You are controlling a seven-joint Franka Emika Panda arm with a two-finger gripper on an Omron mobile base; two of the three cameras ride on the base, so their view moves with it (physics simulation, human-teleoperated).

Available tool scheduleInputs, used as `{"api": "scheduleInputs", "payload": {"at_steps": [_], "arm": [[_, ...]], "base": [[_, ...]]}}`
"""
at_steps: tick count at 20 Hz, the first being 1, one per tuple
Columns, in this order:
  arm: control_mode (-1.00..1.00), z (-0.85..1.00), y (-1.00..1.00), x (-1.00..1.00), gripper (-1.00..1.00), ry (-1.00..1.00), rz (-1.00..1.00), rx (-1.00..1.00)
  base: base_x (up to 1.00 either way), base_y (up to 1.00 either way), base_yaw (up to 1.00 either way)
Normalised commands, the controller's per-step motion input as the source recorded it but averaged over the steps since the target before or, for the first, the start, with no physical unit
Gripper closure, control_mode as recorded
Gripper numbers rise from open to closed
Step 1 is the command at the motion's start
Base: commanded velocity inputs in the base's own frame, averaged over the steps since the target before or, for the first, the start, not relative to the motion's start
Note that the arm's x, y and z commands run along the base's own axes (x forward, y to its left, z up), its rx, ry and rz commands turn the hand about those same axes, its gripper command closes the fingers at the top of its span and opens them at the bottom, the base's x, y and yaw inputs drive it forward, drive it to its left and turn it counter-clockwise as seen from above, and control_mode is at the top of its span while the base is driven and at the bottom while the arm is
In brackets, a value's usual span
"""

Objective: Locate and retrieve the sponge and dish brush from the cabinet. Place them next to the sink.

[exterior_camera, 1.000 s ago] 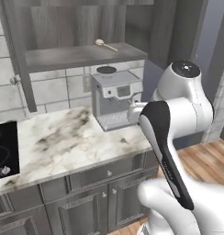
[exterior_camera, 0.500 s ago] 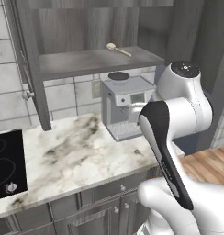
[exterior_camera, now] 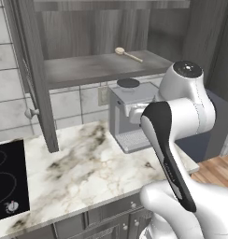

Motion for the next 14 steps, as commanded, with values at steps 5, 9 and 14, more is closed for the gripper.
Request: {"api": "scheduleInputs", "payload": {"at_steps": [5,9,14], "arm": [[1.0,0.0,0.0,0.0,-1.0,0.0,0.0,0.0],[1.0,0.0,0.0,0.0,-1.0,0.0,0.0,0.0],[1.0,0.0,0.0,0.0,-1.0,0.0,0.0,0.0]], "base": [[0.5,-0.03,0.01],[0.73,-0.06,0.04],[0.68,-0.02,0.04]]}}
